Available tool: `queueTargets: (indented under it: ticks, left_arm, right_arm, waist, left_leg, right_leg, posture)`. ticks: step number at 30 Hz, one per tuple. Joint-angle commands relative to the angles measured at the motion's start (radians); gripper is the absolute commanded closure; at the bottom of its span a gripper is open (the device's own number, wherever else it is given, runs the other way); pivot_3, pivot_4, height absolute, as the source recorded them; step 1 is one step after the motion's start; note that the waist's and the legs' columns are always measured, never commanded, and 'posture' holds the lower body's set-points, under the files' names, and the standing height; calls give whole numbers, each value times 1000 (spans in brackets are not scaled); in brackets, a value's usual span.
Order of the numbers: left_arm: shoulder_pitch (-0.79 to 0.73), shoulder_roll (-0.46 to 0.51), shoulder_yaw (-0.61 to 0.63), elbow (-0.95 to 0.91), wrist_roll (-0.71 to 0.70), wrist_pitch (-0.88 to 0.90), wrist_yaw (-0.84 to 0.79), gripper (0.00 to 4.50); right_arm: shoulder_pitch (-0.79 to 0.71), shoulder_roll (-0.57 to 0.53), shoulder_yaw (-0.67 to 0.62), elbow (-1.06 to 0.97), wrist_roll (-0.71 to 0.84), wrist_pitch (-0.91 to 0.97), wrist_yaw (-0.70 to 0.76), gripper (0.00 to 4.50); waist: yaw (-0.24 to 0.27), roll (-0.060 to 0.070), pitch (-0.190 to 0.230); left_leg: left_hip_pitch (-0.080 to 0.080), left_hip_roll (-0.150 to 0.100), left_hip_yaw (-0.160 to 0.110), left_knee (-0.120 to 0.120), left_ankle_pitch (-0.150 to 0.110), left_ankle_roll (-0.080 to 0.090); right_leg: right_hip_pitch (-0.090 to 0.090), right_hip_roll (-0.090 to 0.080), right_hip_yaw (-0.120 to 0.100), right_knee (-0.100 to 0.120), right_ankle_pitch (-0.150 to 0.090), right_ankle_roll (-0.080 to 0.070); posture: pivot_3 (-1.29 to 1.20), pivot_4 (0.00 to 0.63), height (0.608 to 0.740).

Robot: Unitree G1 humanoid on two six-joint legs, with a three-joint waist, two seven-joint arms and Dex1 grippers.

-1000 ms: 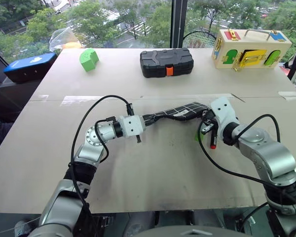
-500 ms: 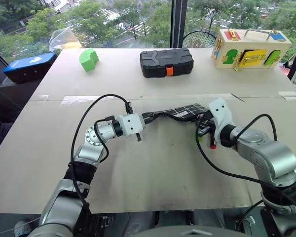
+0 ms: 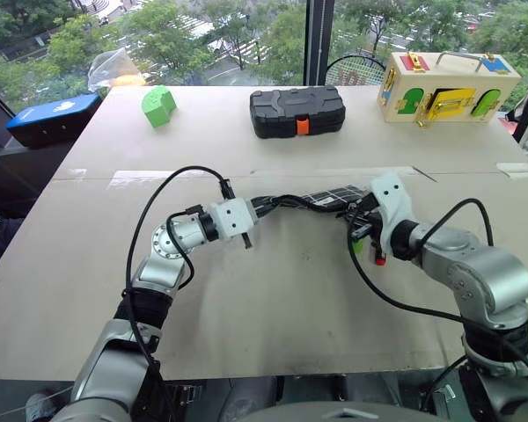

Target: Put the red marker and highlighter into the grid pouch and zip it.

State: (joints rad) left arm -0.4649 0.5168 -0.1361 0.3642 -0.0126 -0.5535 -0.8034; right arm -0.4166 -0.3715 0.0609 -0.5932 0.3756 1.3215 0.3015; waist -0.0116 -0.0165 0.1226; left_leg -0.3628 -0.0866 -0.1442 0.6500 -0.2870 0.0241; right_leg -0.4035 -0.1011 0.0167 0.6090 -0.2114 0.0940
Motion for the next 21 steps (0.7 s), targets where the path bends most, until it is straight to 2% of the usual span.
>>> queueTargets:
  ticks: [1, 21]
  left_arm:
    - [-11, -2, 21, -41, -15, -1, 19, 4500]
    - [0, -12, 9, -72, 3, 6, 52, 4500]
  right_arm:
    - [-5, -8, -20, -51, 16, 2, 3, 4479]
    - [-52, 57, -28, -48, 58, 18, 2, 4479]
  waist:
    - [0, 0, 0]
    - [1, 0, 0]
  left_leg:
    - [0, 0, 0, 0, 0, 0]
    - [0, 0, 0, 0, 0, 0]
  right_leg:
    - [0, 0, 0, 0, 0, 0]
    - [0, 0, 0, 0, 0, 0]
  posture:
    - [0, 150, 740]
    - [0, 150, 740]
